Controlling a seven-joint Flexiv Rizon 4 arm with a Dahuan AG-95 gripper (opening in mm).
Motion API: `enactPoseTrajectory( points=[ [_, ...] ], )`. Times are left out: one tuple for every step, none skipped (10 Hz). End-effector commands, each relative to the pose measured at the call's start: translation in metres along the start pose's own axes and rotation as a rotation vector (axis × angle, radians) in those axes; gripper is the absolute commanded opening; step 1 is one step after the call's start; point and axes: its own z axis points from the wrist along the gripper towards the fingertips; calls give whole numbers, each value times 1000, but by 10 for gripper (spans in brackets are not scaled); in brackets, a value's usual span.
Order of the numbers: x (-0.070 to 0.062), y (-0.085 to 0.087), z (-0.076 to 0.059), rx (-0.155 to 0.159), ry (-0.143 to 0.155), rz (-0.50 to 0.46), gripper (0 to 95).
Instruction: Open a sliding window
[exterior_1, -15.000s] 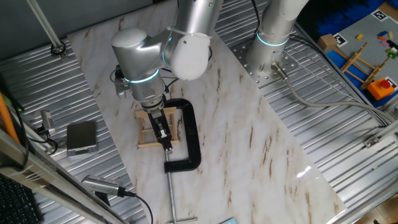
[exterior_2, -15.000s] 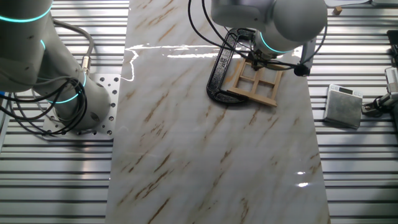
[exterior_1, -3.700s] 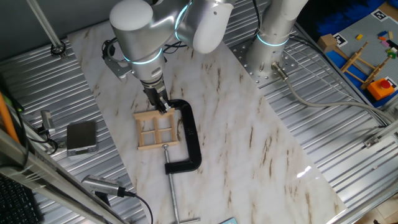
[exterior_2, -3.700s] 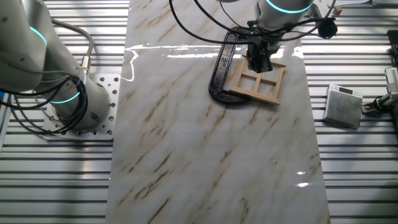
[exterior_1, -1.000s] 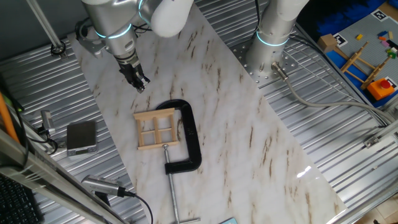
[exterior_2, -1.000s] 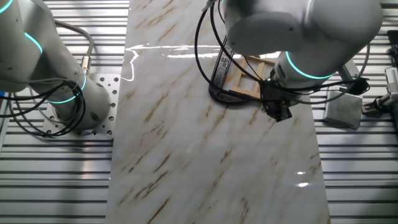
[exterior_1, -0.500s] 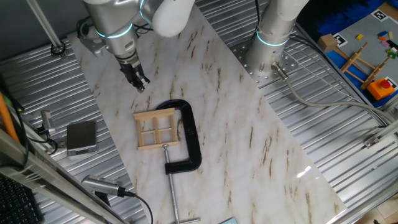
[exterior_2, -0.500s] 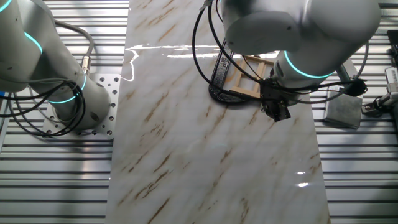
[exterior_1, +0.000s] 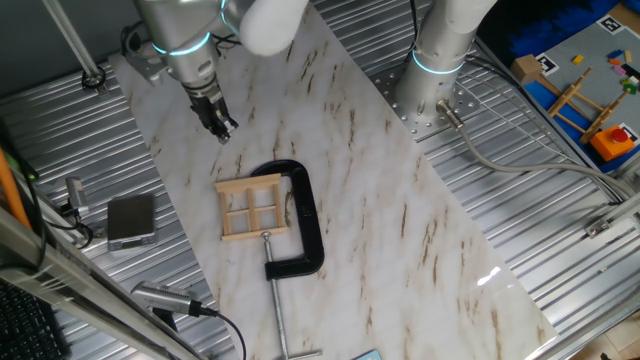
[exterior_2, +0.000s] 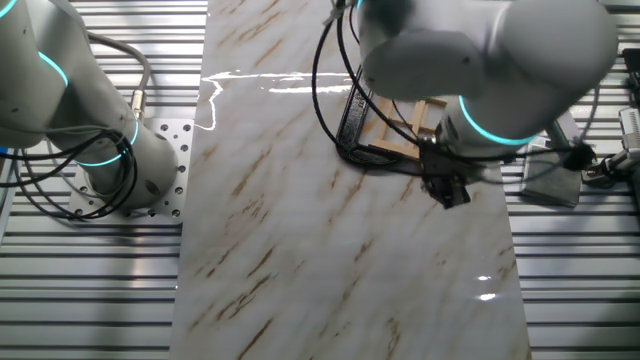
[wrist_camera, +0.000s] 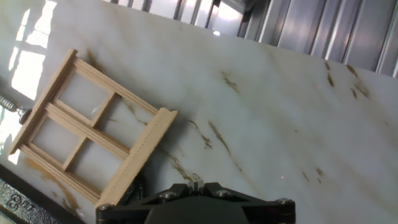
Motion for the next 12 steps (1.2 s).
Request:
enactPoseTrajectory(
  points=[
    [1, -19, 0, -1, 8, -41, 0],
    [2, -26, -1, 4, 13, -51, 0],
    [4, -32, -1, 5, 13, -62, 0],
    [5, -37, -2, 4, 13, -71, 0],
    [6, -44, -3, 4, 14, -87, 0],
    [7, -47, -3, 5, 15, -92, 0],
    [10, -52, -3, 8, 17, -109, 0],
    [11, -55, -3, 11, 17, -115, 0],
    [13, -58, -3, 12, 18, -122, 0],
    [16, -64, -2, 13, 18, -139, 0],
    [18, -67, -1, 14, 19, -152, 0],
    [19, -68, -1, 22, 24, -169, 0]
  ],
)
